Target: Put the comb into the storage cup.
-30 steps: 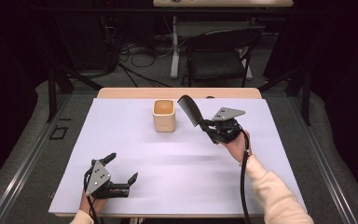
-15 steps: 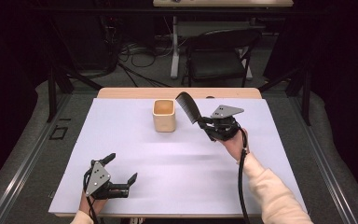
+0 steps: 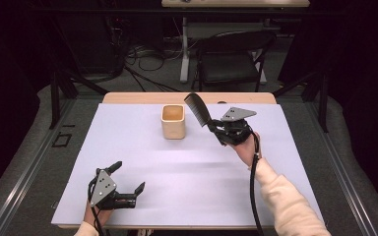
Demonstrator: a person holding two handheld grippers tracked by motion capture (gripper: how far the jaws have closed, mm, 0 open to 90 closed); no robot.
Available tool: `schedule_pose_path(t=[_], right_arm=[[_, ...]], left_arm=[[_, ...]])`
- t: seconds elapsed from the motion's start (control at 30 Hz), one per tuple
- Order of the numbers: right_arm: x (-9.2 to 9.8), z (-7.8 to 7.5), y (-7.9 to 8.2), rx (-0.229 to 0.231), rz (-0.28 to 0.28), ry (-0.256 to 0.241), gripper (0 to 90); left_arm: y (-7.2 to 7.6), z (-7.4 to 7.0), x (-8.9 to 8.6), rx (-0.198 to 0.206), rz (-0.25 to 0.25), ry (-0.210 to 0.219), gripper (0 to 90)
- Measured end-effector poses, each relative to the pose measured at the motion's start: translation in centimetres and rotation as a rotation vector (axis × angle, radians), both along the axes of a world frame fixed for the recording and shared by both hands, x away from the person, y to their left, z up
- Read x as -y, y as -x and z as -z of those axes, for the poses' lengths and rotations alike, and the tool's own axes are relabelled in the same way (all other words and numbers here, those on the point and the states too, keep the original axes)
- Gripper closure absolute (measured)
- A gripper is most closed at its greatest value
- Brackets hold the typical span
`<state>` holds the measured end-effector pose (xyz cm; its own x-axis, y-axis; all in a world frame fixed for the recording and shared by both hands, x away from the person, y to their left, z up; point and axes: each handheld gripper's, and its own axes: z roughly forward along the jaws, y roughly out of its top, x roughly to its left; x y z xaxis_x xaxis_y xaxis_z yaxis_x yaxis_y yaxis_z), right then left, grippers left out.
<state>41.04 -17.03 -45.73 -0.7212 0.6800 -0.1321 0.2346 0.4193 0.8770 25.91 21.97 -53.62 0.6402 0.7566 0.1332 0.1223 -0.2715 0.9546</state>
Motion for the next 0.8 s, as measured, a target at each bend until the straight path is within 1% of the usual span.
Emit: schedule_pose_path(t=[0.13, 0.53, 0.8], right_arm=[[-0.3, -0.4, -0.3, 0.01, -0.002, 0.004, 72.1], [-0.8, -0.6, -0.8, 0.017, 0.001, 0.006, 72.1], [-1.1, -1.3, -1.4, 0.027, 0.004, 0.004, 72.1]], left_arm=[[0.0, 0.0, 0.1, 0.002, -0.001, -0.002, 0.2], [-0.1, 0.0, 0.1, -0.002, -0.001, -0.001, 0.2], [-0.1, 0.0, 0.1, -0.002, -0.002, 0.003, 0.2]])
